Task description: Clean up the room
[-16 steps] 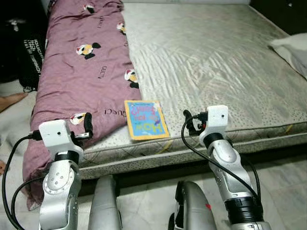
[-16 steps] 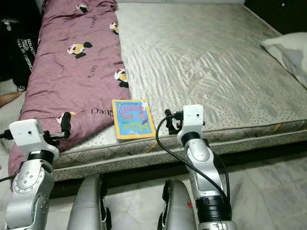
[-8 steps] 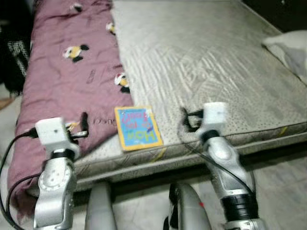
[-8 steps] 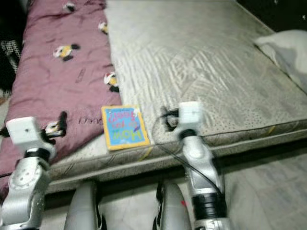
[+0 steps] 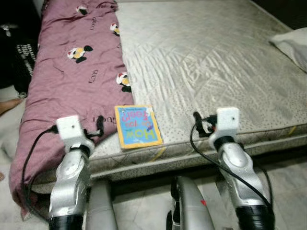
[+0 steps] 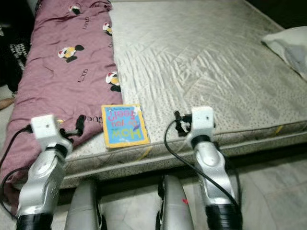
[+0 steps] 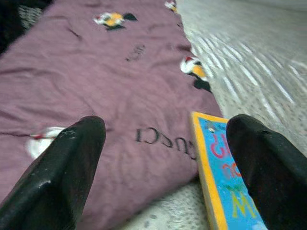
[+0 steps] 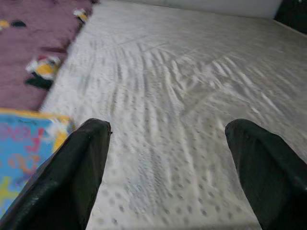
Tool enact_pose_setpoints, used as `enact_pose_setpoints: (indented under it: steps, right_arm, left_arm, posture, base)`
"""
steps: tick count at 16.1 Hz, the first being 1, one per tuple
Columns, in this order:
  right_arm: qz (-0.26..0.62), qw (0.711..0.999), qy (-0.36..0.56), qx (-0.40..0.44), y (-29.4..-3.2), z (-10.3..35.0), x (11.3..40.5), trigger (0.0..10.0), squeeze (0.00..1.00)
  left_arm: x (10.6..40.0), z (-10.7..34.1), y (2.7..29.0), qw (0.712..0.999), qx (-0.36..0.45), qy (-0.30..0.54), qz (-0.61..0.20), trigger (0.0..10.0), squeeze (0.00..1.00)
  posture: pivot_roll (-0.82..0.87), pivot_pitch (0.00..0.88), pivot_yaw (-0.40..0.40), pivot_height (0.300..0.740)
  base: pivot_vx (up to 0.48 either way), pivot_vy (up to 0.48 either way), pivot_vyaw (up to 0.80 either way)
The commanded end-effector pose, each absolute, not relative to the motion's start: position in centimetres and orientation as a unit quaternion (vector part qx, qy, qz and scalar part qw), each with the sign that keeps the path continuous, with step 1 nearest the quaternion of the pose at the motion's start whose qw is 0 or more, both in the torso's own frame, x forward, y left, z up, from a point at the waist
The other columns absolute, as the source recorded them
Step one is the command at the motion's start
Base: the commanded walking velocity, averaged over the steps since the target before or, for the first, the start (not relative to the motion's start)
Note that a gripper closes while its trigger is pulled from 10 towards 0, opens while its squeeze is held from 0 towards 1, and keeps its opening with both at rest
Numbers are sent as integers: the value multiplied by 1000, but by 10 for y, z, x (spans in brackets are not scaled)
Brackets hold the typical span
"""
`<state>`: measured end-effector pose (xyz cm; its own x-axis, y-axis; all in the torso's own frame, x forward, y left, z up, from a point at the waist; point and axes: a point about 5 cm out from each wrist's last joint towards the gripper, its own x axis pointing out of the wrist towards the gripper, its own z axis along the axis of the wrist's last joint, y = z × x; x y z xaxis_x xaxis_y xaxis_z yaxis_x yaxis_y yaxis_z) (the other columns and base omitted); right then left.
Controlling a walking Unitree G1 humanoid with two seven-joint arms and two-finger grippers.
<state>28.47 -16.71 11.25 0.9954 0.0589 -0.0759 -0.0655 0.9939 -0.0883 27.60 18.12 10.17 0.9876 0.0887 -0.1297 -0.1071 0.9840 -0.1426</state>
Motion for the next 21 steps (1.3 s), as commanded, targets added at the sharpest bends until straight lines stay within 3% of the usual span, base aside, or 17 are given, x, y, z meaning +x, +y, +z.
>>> enact_pose_setpoints:
  steps: [1,5,11,21]
  right_arm:
    - [24,998,43,-49,-174,113,279,10000,0]
    - [11,997,58,-58,-185,115,261,10000,0]
    - [18,996,64,-65,-187,120,254,10000,0]
    - [12,994,72,-78,-192,122,253,10000,0]
  left_arm:
    - [278,99,181,993,-79,70,45,10000,0]
    - [289,96,178,992,-86,82,39,10000,0]
    - [293,82,162,990,-99,97,28,10000,0]
    - [313,84,168,992,-106,70,26,10000,0]
  posture:
    - [-100,169,-46,550]
    - [-147,214,-37,545]
    - [-182,235,-51,475]
    - [-216,211,-57,475]
  base:
    - [0,0,0]
    - [0,0,0]
    - [0,0,0]
    - [0,0,0]
